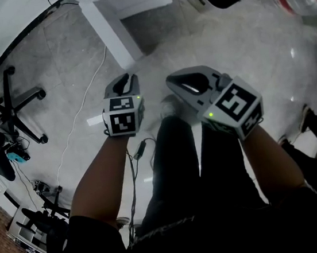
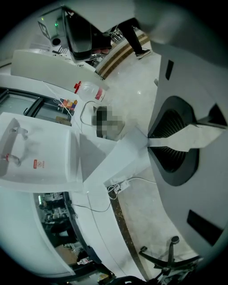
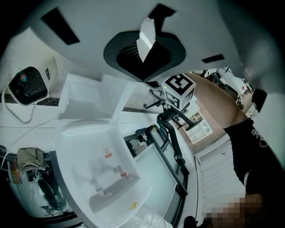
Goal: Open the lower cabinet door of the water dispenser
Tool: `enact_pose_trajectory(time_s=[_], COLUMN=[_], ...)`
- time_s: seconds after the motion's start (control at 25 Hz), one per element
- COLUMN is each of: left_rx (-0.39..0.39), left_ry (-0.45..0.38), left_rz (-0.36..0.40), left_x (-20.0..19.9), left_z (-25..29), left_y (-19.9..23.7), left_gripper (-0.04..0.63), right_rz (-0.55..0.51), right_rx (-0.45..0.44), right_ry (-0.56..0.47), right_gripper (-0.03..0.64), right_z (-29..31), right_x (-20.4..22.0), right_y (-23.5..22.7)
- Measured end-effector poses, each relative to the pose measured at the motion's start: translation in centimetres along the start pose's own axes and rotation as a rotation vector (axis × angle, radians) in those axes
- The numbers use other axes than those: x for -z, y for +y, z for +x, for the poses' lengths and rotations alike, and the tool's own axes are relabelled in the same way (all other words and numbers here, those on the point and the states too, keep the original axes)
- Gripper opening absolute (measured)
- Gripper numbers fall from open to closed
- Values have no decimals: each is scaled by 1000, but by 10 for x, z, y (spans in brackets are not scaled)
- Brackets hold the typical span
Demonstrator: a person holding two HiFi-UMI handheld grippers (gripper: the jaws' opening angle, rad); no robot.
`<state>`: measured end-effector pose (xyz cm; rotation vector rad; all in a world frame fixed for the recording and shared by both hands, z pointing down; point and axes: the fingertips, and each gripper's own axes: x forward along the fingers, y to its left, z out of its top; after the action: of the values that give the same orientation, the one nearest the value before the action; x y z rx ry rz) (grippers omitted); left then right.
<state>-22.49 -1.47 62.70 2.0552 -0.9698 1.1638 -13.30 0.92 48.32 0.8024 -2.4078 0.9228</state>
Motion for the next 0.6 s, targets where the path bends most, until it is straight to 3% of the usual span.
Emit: enact_pose_trajectory(time_s=[0.6], left_rx=[53], left_ry=[35], left_rz=[54], left_x=[18], left_z=[-10], left_y=[29], left_gripper=[59], right_rz=[-3], right_rx=[4], right_ry=[19], right_gripper=[12], right_z=[15], right_x=[-11], right_y=[11])
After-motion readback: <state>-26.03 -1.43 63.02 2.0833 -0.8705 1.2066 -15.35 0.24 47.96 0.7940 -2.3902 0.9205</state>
